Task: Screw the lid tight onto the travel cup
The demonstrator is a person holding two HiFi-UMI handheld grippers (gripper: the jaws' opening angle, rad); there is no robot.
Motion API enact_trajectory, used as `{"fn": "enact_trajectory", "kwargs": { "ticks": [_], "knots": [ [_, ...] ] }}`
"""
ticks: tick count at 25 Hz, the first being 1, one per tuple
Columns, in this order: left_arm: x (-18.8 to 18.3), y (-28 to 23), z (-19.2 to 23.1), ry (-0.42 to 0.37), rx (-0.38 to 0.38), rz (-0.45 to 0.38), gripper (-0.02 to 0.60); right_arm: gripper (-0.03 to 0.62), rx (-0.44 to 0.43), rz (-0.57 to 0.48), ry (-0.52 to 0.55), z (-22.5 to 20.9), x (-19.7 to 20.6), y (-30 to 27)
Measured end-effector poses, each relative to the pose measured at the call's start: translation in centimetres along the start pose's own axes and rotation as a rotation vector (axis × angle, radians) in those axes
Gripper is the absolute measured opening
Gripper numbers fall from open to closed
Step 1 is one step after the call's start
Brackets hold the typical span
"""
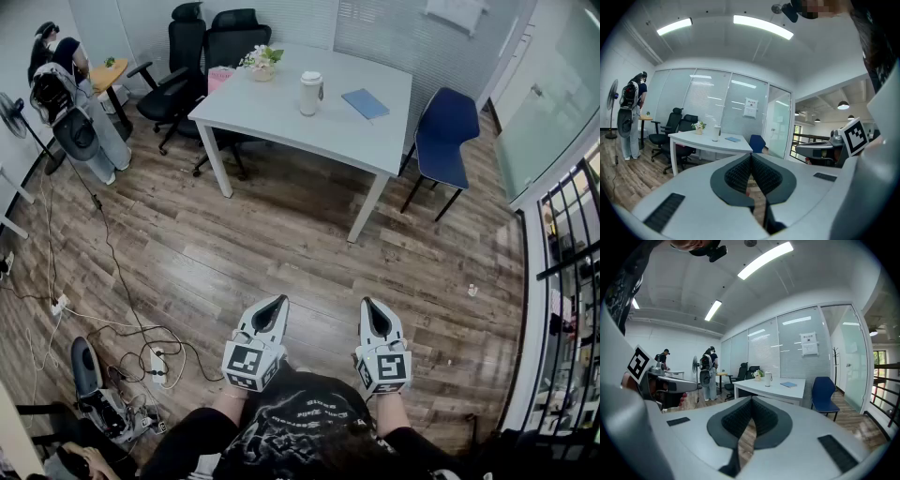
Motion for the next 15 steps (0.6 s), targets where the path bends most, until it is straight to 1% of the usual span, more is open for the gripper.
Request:
{"fn": "enact_trajectory", "kwargs": {
  "ticks": [7, 11, 15],
  "knots": [
    [0.4, 0.0, 0.5, -0.009, -0.017, 0.005, 0.021, 0.005, 0.006, -0.014, -0.044, -0.4, -0.1, -0.4],
    [0.8, -0.2, 0.7, -0.006, -0.025, 0.010, 0.020, 0.005, 0.007, -0.014, -0.041, -0.4, 0.0, -0.8],
    [1.5, -0.1, 0.5, 0.006, -0.005, 0.021, 0.025, 0.008, -0.036, 0.001, -0.085, -0.3, 0.8, -0.9]
  ]
}}
Point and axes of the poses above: the fingertips, and each gripper's own axes: y backward along the fingers, z to its left, x out of its underside, the point moved 7 cm from there along y, backward along the fingers, and after that the axes turned 14 degrees about -y, right-handed, at the moved point
